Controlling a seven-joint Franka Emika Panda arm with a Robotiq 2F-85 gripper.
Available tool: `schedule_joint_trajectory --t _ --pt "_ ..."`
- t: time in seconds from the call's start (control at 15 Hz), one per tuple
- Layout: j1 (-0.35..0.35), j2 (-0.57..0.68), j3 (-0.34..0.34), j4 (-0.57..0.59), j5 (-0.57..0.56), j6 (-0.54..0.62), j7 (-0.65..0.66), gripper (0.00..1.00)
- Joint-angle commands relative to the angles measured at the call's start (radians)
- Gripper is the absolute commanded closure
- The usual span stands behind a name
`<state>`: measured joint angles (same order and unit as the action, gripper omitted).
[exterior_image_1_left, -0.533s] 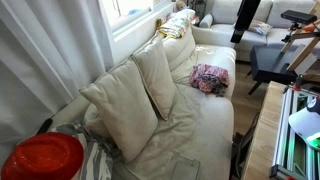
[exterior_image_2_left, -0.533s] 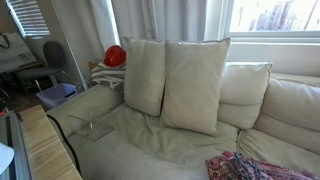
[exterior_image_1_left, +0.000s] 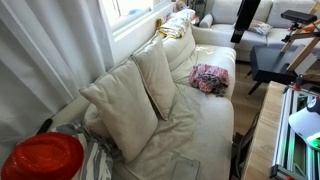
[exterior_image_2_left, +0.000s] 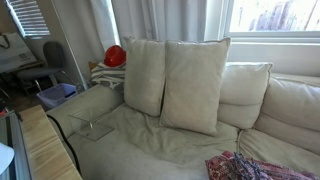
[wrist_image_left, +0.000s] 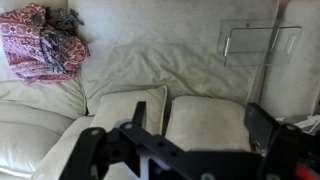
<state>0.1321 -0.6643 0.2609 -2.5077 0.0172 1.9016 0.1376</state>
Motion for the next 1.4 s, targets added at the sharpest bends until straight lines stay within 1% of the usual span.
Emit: schedule_joint_trajectory --t 0.0,0.07,0.2,0.33,0.47,0.67,0.8,1.07,1.13,1.33 --pt "0.006 0.021 -0.012 0.009 -0.013 0.01 0.021 0.0" --pt "-0.006 0.064 -0.033 0.035 0.012 0.012 0.025 0.0" --pt "-0.061 0.129 -0.049 0.064 -0.002 0.076 0.089 0.0" --pt "-0.089 0.197 -0.083 0.086 0.018 0.207 0.115 0.0" --pt "-0.128 0.286 -0.103 0.121 0.013 0.335 0.163 0.0" --pt "-0.164 0.422 -0.127 0.175 0.022 0.509 0.245 0.0" --pt "-0.169 0.512 -0.142 0.214 0.038 0.598 0.292 0.0" --pt "-0.157 0.667 -0.168 0.288 0.09 0.75 0.391 0.0" --pt "-0.149 0.703 -0.175 0.305 0.125 0.778 0.391 0.0" --pt "-0.139 0.799 -0.186 0.348 0.218 0.865 0.331 0.0"
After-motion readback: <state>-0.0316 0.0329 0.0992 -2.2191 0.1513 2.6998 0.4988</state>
